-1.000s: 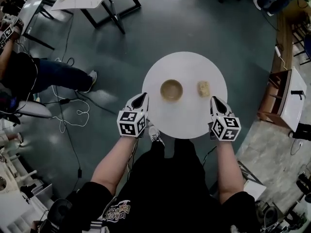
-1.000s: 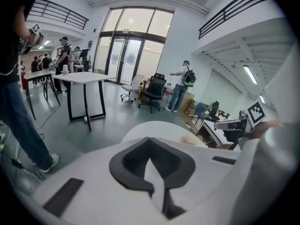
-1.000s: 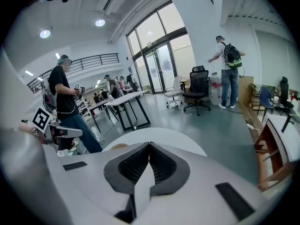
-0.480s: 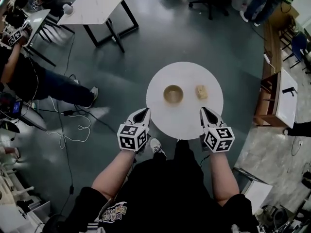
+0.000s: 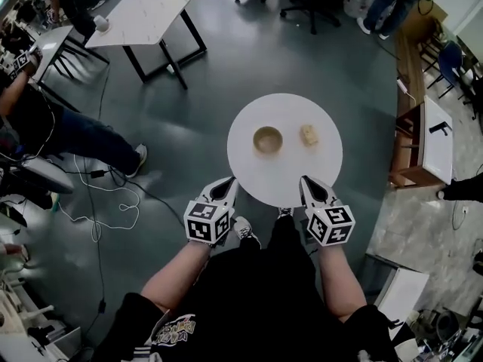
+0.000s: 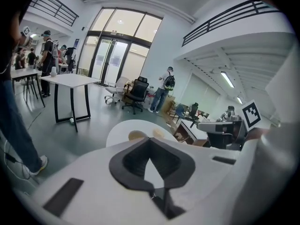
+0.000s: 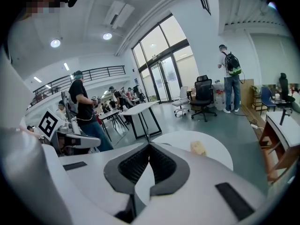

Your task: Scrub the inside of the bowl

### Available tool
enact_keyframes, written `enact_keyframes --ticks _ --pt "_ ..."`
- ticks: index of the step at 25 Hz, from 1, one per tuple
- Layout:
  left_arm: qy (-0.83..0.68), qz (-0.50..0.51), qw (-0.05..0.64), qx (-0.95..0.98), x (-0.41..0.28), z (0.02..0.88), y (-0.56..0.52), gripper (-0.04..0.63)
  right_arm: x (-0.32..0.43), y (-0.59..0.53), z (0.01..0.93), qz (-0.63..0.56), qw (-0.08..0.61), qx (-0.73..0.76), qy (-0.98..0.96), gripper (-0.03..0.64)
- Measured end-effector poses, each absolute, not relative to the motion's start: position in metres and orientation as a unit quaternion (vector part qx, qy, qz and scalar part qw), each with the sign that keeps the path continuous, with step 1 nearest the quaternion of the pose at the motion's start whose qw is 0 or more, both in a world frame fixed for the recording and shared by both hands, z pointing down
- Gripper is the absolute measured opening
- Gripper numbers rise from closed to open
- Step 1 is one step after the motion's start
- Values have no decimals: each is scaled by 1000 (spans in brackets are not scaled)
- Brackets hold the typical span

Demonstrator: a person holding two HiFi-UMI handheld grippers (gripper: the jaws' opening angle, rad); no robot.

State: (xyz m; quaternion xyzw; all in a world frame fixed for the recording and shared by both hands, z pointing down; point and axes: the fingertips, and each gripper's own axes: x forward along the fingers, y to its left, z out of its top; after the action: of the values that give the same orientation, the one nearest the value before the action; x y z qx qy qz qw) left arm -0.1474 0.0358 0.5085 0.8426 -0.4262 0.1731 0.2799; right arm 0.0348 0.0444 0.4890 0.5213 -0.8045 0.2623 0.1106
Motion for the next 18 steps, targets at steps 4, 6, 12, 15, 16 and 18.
enact_keyframes --ticks 4,6,12,15,16,18 --pt "-418 169 281 847 -139 505 48 6 31 58 479 256 105 519 -809 21" --pt "-417 167 281 848 -133 504 53 6 31 62 476 252 104 516 -812 21" --pt "-424 161 274 848 -108 491 65 6 44 72 465 243 105 498 -825 21" --pt "-431 158 274 845 -91 486 73 6 51 82 463 243 112 479 -836 21" --pt "-433 157 275 844 -84 485 77 6 54 86 462 242 114 473 -840 21" --pt "-437 156 276 842 -72 484 84 6 60 94 462 240 117 461 -846 21"
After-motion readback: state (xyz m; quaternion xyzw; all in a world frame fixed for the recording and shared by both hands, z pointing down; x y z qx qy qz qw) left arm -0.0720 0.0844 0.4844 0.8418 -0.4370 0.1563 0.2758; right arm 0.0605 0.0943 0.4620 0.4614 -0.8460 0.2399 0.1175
